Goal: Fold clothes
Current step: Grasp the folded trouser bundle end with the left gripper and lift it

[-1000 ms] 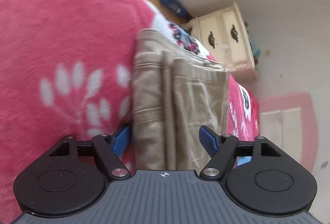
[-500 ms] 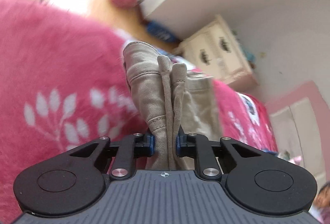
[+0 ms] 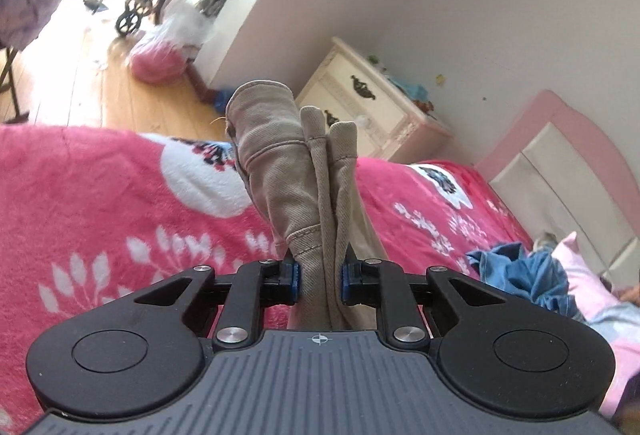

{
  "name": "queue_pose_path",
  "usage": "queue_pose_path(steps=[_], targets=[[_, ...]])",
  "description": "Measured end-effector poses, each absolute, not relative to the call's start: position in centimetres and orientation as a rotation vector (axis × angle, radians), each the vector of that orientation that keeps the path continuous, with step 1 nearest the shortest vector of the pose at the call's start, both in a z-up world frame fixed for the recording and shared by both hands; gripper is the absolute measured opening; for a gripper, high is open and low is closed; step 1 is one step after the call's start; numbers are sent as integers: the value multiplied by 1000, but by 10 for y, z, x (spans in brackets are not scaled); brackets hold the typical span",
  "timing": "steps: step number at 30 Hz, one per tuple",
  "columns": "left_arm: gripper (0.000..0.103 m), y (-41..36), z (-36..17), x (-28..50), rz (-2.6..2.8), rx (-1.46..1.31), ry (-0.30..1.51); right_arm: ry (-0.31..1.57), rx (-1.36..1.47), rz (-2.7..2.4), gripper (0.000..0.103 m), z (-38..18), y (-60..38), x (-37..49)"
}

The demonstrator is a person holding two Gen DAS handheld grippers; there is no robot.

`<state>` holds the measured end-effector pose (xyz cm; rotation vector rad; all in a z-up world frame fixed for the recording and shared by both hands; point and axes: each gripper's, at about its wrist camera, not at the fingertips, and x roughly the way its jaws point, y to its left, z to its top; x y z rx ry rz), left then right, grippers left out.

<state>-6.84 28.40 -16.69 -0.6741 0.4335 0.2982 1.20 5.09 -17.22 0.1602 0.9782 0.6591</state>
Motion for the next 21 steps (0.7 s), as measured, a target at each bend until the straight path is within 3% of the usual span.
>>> queue_pose_path(steps=[3, 10, 15, 18, 21], targets=[[15, 272, -161, -66, 270, -628, 428, 953, 46, 663, 14, -199, 67, -17], [15, 222, -128, -71, 77, -372, 383, 804, 282, 561, 17, -150, -1, -33], [15, 173, -116, -87, -119, -140, 357, 814, 723, 404, 21, -157, -95, -37], [15, 145, -124, -102, -222, -17, 375, 816, 1133, 362, 24, -191, -147, -48], [15, 122, -143, -115, -306, 104, 415, 835, 1363, 332, 30, -222, -169, -55]])
